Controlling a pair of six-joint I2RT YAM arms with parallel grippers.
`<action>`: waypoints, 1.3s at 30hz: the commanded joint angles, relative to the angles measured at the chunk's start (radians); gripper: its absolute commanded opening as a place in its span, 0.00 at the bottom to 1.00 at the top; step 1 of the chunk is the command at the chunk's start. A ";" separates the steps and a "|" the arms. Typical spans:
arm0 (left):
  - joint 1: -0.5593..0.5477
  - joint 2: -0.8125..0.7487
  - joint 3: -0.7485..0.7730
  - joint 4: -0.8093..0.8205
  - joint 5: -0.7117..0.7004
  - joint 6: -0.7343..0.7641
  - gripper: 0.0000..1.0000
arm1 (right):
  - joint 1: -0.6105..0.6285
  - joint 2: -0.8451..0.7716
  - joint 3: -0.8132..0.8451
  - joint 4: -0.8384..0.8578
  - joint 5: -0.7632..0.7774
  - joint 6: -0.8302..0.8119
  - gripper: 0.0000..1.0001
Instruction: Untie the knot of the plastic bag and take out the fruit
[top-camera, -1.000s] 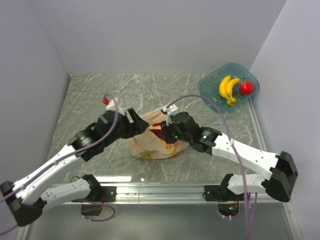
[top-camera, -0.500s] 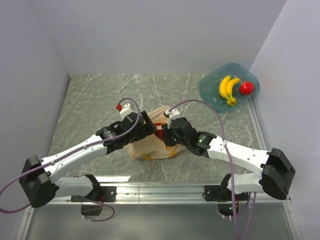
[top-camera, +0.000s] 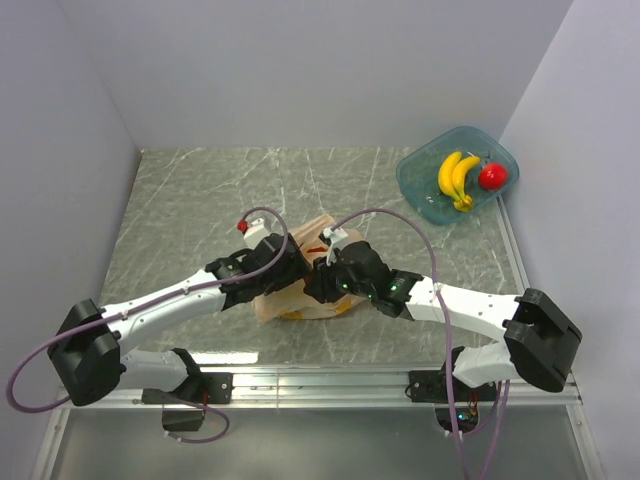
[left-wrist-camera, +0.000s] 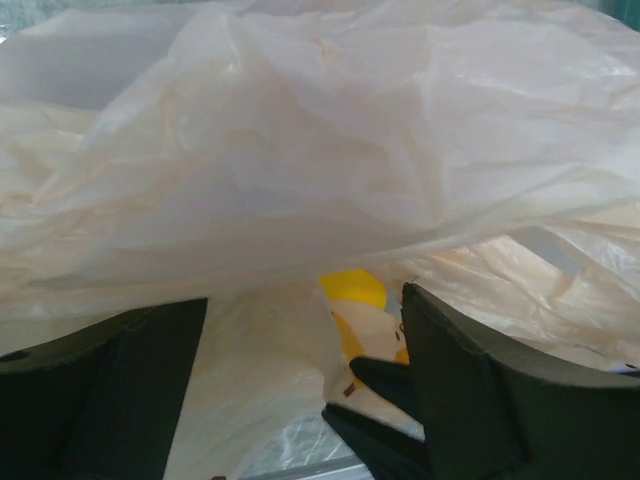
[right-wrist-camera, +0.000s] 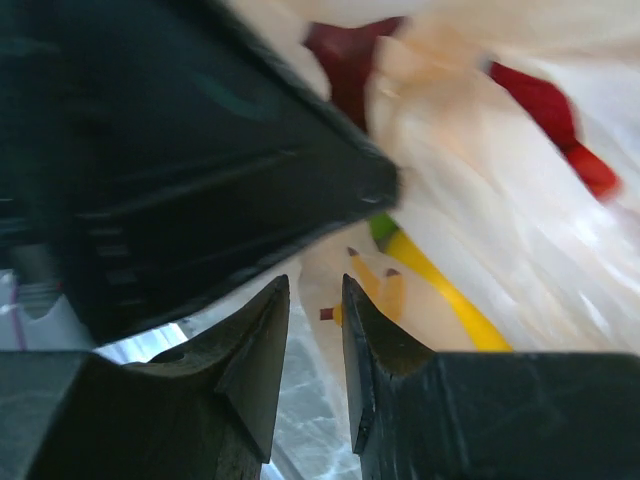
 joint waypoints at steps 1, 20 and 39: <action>-0.005 0.019 -0.014 0.048 -0.003 -0.023 0.82 | -0.001 0.002 -0.007 0.102 -0.094 0.007 0.35; -0.005 -0.177 -0.166 -0.058 -0.019 0.028 0.00 | -0.251 -0.107 -0.029 -0.113 0.223 0.016 0.43; -0.003 -0.268 -0.188 -0.081 0.109 0.178 0.00 | -0.110 -0.348 0.083 -0.341 0.417 -0.155 0.67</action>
